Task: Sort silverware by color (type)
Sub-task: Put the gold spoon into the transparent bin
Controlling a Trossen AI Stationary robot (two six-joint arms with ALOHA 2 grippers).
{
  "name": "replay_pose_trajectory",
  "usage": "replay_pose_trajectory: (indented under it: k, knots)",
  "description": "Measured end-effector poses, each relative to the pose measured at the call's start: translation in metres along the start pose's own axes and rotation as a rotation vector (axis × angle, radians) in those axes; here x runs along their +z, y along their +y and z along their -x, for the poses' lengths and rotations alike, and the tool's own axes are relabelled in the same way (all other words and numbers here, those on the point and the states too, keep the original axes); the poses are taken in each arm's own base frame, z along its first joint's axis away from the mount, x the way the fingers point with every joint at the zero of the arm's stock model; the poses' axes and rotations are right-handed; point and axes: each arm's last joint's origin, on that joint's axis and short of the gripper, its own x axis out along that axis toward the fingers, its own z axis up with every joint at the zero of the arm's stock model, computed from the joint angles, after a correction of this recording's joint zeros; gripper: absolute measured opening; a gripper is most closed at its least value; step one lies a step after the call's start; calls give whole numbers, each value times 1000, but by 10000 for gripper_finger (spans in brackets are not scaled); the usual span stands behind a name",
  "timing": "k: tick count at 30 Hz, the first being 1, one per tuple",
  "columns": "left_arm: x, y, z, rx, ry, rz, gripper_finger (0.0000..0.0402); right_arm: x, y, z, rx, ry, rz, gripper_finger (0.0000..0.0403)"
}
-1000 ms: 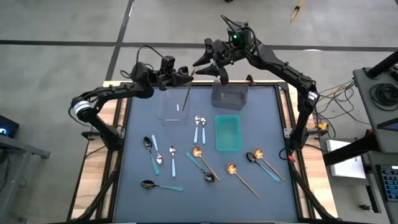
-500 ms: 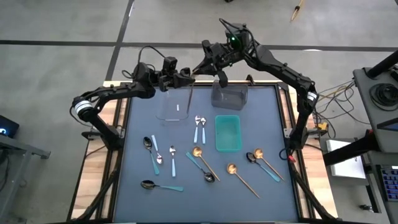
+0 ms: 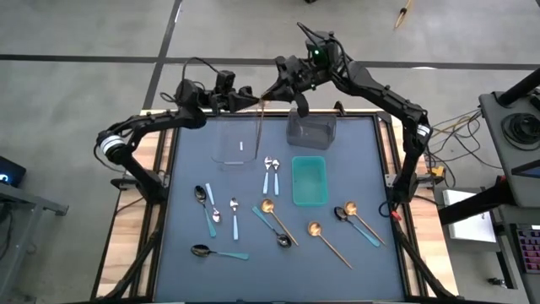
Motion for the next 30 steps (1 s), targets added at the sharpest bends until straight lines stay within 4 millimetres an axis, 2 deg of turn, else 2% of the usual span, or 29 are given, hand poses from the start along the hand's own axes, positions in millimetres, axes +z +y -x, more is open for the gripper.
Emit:
replay_pose_trajectory:
  k: [6,9,11,14,17,21,24,27,30]
  knots:
    - [29,2,52,87,43,45,114,-13,-13,-2,-222,75,-75,9]
    - [43,-3,76,144,-6,20,108,-29,-26,-10,-348,132,-129,9]
    - [49,-9,84,163,-30,-19,101,-41,-36,-16,-417,171,-150,9]
    - [52,-19,84,170,-32,-58,93,-58,-49,-24,-508,210,-202,9]
    - [49,-20,75,187,-30,-60,92,-70,-57,-29,-525,234,-234,9]
    - [33,-17,54,225,24,-45,91,-78,-63,-31,-532,247,-248,9]
    - [19,-14,45,279,93,-3,91,-77,-67,-25,-546,246,-252,9]
    - [4,-17,51,431,154,52,91,-71,-67,-13,-566,247,-253,9]
    - [-13,-25,66,767,251,58,91,-59,-64,-2,-584,217,-243,9]
